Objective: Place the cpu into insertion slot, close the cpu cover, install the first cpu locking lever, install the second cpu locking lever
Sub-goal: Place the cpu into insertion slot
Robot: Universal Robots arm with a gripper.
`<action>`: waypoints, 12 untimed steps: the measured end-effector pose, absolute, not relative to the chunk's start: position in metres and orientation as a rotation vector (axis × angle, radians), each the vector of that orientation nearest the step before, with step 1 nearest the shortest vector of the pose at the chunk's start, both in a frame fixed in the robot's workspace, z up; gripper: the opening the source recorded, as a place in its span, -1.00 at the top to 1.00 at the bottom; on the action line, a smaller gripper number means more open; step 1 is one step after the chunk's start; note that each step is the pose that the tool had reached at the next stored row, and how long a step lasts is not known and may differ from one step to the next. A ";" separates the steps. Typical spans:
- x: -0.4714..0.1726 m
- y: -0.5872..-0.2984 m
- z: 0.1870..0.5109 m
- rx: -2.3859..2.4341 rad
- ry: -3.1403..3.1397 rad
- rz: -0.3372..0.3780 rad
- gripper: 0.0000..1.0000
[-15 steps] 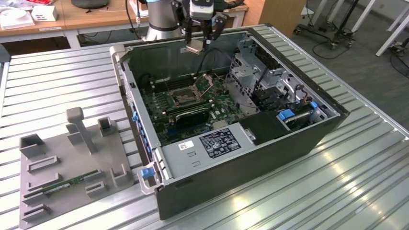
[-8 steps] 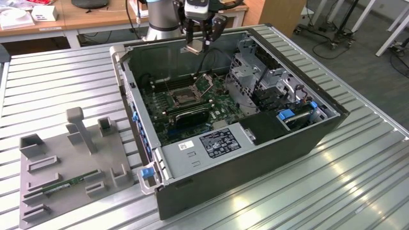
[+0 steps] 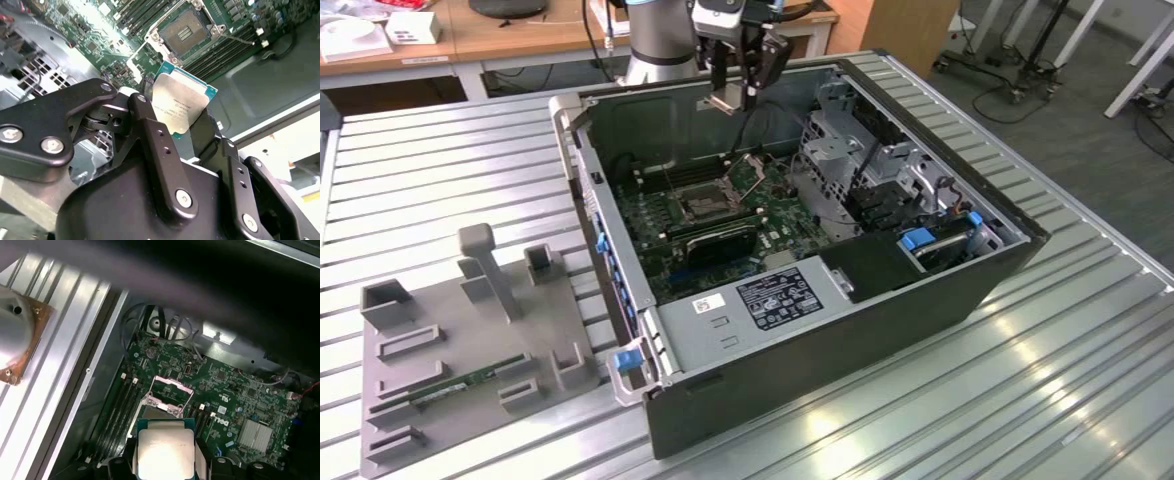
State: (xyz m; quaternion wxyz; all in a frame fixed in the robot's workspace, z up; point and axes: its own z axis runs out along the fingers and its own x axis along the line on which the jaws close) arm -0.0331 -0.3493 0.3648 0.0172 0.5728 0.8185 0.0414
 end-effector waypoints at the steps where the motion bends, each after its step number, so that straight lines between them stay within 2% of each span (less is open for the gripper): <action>1: -0.033 -0.349 0.365 1.799 2.529 0.128 -0.08; 12: -0.033 -0.349 0.364 2.004 2.362 0.123 -0.08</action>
